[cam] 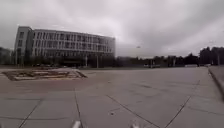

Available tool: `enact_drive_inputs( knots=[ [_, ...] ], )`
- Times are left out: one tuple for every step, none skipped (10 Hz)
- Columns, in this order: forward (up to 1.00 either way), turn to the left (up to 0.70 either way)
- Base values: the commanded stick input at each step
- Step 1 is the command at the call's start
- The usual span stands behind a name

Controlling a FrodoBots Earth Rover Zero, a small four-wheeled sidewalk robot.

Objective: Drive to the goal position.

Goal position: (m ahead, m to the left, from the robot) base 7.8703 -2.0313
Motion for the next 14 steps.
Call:
enact_drive_inputs(
  knots=[
    [0.7, 0.0],
    [0.7, 0.0],
    [0.7, 0.0],
    [0.7, 0.0],
    [0.7, 0.0],
    [0.7, 0.0],
    [0.7, 0.0],
    [0.7, 0.0],
    [0.7, 0.0],
    [0.7, 0.0],
    [0.7, 0.0],
    [0.7, 0.0],
    [0.7, 0.0],
    [0.7, -0.12]
  ],
)
